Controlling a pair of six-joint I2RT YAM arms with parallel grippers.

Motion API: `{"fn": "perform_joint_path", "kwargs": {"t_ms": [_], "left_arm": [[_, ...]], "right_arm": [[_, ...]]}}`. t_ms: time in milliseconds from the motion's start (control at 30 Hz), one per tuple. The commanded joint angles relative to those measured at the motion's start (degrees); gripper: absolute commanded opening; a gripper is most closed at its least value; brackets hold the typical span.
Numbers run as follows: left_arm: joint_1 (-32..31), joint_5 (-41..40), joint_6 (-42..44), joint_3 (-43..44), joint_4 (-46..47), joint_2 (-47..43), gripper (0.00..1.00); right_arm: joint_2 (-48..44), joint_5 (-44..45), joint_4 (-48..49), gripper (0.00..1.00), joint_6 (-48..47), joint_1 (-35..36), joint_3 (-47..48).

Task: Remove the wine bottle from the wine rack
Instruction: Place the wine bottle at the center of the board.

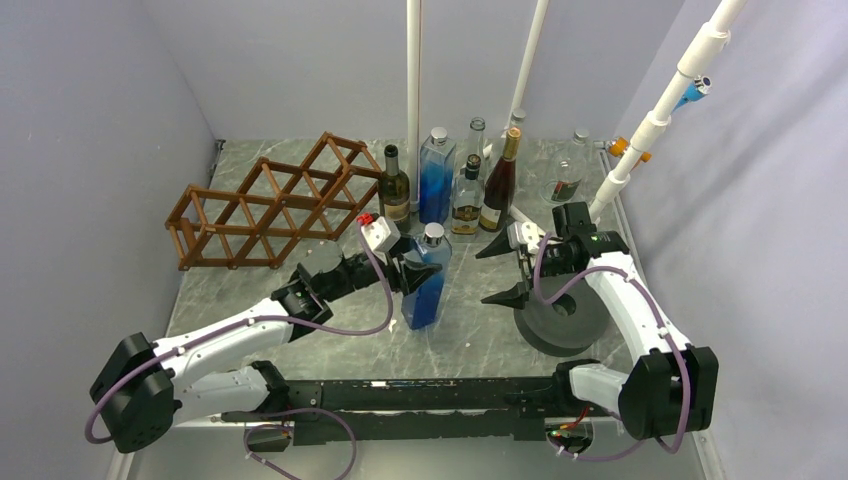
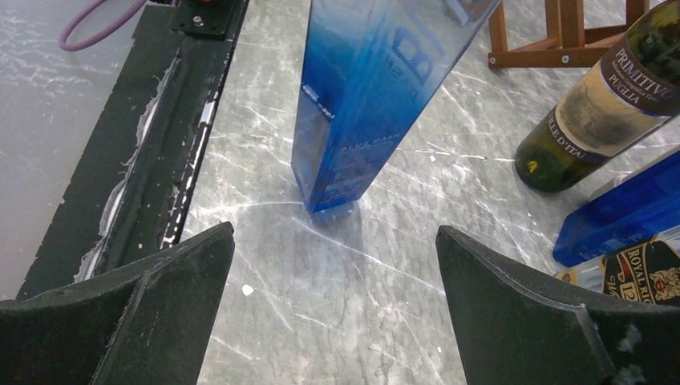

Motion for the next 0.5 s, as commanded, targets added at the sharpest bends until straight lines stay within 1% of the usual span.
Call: {"fn": "perform_joint_path", "kwargs": {"t_ms": [0,467], "left_arm": [[0.1,-5.2,2.6,6.4,10.5,-3.2,0.0],[1.8,-16.1,7.3,6.9,22.2,3.0,0.0]], "right_arm": [[-1.2,-0.5,2.0,1.0,-1.2,-0.6,0.0],[-1.0,0.6,3.1,1.0,-1.5,-1.0,-1.0]]}}
